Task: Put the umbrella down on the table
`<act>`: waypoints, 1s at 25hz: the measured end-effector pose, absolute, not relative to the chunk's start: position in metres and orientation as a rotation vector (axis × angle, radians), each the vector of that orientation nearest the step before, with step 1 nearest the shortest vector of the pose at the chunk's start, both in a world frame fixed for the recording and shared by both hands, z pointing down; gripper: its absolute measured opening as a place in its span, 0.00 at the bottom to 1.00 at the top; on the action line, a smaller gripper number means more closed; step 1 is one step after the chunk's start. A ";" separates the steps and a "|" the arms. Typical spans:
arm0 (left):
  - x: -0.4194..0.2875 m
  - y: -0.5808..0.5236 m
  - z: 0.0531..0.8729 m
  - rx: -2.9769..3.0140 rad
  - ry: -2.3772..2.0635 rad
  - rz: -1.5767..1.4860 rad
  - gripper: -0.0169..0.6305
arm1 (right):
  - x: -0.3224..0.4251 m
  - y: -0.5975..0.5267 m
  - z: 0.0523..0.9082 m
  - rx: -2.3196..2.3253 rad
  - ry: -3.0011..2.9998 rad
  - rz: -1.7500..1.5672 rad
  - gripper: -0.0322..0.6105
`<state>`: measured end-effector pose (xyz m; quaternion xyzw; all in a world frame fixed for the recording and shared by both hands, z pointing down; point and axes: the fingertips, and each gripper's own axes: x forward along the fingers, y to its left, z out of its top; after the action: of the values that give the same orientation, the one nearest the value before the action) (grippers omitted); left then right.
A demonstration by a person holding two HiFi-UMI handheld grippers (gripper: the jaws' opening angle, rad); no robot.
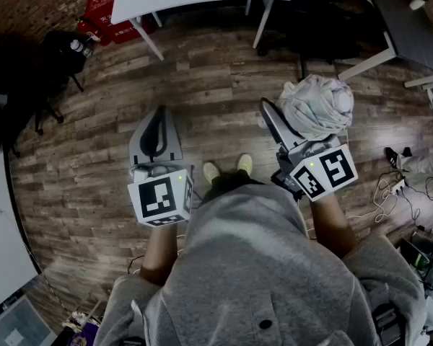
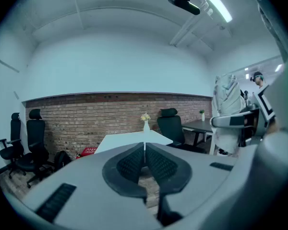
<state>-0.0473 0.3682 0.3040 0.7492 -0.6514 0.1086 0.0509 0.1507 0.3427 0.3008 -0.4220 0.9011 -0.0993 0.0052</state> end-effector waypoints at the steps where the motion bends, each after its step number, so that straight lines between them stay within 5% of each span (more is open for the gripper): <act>1: -0.046 0.369 0.304 2.280 -1.982 0.329 0.06 | 0.152 0.343 0.301 -1.324 2.819 -0.310 0.45; 25: -0.066 0.393 0.296 2.370 -1.854 0.240 0.06 | 0.133 0.384 0.289 -1.400 2.748 -0.292 0.45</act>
<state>-0.0664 0.3929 0.2957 0.7836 -0.6131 0.0794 0.0615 0.1331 0.3840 0.2891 -0.4519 0.8868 -0.0942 0.0220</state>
